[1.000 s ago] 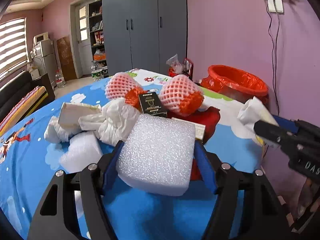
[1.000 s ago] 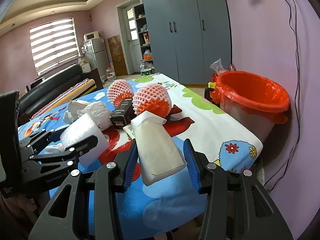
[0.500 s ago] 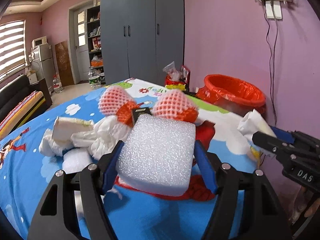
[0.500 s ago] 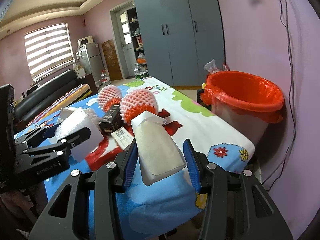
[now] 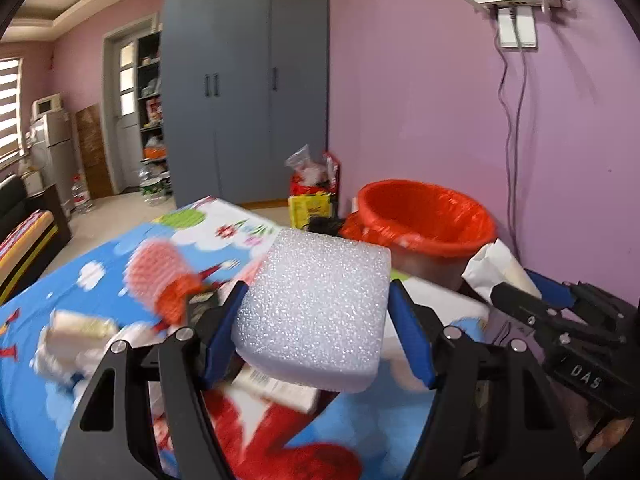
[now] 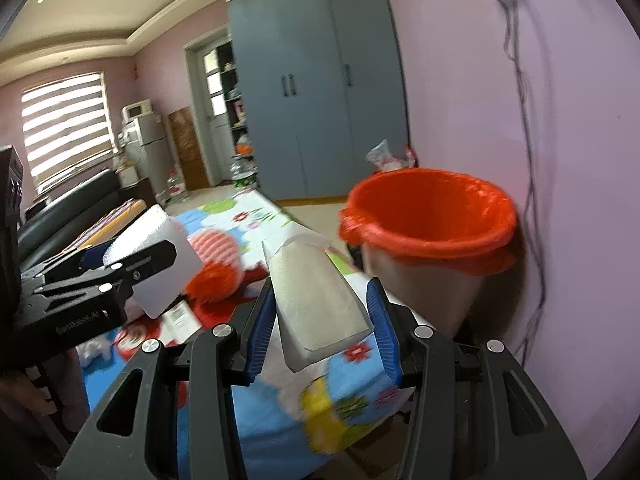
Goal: Collect trash
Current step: 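Carry the foam block and napkin packet to the bin and open both tools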
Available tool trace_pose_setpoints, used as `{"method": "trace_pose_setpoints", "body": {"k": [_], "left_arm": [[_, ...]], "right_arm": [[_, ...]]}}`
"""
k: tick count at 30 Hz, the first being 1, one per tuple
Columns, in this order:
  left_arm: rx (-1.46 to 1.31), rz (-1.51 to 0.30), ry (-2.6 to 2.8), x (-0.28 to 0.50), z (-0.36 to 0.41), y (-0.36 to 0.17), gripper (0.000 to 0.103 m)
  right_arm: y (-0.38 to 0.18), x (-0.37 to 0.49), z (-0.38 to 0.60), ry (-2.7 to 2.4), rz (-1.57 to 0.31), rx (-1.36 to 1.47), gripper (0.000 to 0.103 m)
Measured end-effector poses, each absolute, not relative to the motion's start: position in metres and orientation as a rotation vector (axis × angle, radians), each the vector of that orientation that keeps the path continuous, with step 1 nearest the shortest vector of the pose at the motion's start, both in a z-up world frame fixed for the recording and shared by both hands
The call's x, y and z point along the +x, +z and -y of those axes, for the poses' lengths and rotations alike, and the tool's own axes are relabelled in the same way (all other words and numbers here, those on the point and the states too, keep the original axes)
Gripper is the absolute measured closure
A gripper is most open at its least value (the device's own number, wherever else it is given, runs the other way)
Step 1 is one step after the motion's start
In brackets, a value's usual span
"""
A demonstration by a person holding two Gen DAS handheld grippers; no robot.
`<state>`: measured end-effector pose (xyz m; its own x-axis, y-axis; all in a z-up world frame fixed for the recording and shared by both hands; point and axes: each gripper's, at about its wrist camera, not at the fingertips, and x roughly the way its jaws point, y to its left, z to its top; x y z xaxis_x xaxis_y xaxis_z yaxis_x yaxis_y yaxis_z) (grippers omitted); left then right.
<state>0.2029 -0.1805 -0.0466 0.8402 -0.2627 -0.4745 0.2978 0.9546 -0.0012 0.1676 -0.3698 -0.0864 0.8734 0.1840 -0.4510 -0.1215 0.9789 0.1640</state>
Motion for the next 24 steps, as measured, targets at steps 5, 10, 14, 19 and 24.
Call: {"method": "trace_pose_setpoints", "body": {"k": [5, 10, 14, 19, 24], "left_arm": [[0.084, -0.474, -0.361, 0.235, 0.214, -0.032, 0.035], [0.085, -0.491, -0.427, 0.283, 0.253, -0.02, 0.035], [0.098, -0.516, -0.465, 0.323, 0.289, -0.021, 0.035], [0.099, -0.556, -0.484, 0.373, 0.326, -0.032, 0.034], [0.112, -0.592, -0.491, 0.414, 0.354, -0.045, 0.031]], "right_arm": [[-0.088, 0.188, 0.397, 0.092, -0.483, 0.155, 0.058], [-0.09, 0.222, 0.428, 0.03, -0.482, 0.17, 0.057], [-0.094, 0.259, 0.453, -0.011, -0.475, 0.175, 0.056], [-0.105, 0.3, 0.483, -0.05, -0.477, 0.19, 0.055], [-0.112, 0.336, 0.501, -0.075, -0.474, 0.196, 0.048]]}}
